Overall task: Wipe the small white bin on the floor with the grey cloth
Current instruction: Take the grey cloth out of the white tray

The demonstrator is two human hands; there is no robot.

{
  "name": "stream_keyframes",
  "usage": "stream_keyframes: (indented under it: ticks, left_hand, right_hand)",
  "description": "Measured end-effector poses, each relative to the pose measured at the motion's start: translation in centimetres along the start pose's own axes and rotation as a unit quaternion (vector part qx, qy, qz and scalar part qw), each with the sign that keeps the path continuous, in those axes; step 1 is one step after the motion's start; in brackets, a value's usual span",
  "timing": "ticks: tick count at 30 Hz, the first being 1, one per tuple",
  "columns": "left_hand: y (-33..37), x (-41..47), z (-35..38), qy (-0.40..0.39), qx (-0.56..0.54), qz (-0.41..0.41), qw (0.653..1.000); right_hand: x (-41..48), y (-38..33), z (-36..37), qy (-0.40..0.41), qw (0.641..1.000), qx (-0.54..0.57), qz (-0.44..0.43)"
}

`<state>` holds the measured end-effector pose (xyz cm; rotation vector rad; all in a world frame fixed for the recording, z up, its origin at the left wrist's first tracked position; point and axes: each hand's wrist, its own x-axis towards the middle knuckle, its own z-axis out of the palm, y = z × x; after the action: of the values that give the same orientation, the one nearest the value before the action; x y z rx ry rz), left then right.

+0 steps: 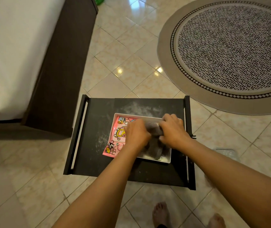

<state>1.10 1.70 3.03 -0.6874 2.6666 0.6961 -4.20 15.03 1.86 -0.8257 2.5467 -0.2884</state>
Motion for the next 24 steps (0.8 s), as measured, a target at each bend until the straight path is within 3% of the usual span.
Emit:
stream_keyframes:
  ticks: [3, 7, 11, 13, 15, 17, 24]
  left_hand:
    - [0.4, -1.1, -2.4, 0.001, -0.103, -0.014, 0.995]
    - [2.1, -2.7, -5.4, -0.001, -0.197, 0.045, 0.979]
    - [6.1, -4.9, -7.0, -0.05, -0.332, 0.081, 0.939]
    - [8.6, -5.9, -6.4, -0.03, -0.359, 0.098, 0.928]
    - [11.2, -6.7, -5.2, -0.002, -0.39, 0.106, 0.914]
    - [13.4, -7.5, -3.2, 0.01, -0.426, 0.101, 0.899]
    - [18.4, -9.4, 7.5, 0.006, -0.477, 0.091, 0.874]
  right_hand:
    - [-1.2, 0.1, -3.3, -0.001, 0.99, 0.141, 0.013]
    - [-3.0, 2.2, -7.6, 0.013, 0.953, 0.303, 0.02]
    - [-5.3, 6.4, -10.8, 0.07, 0.846, 0.527, 0.037]
    - [-6.6, 8.5, -11.7, 0.104, 0.783, 0.611, 0.043]
    - [-8.0, 10.7, -12.3, 0.127, 0.747, 0.651, 0.051]
    - [-9.5, 13.1, -12.4, 0.131, 0.745, 0.651, 0.057]
    - [-14.5, 21.7, -8.5, 0.087, 0.797, 0.591, 0.089]
